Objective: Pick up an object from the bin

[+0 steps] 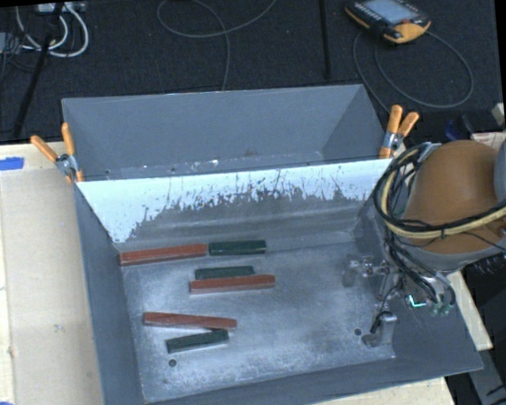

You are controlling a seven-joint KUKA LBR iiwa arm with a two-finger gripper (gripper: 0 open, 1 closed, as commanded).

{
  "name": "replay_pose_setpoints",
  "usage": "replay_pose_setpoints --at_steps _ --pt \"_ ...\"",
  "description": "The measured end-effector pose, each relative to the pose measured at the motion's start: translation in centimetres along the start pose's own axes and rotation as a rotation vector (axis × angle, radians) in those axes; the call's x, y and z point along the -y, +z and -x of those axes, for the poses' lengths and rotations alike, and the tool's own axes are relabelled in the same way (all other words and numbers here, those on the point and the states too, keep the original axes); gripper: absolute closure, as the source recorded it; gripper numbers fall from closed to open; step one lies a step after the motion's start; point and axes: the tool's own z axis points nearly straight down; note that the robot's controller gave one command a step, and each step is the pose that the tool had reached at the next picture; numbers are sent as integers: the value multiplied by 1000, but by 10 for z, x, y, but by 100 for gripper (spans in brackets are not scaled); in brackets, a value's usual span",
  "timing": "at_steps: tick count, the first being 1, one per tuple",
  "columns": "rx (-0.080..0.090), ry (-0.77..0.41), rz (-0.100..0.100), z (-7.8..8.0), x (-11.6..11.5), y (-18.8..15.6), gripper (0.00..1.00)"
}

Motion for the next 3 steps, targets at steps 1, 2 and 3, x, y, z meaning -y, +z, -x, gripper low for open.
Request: replay_pose_setpoints --at_steps 1,2,3 --pt "7 -4 -1 2 0 -3 0" --pt "16 -71 -2 62 -70 68 0" --pt "6 -146 0 83 -62 66 0"
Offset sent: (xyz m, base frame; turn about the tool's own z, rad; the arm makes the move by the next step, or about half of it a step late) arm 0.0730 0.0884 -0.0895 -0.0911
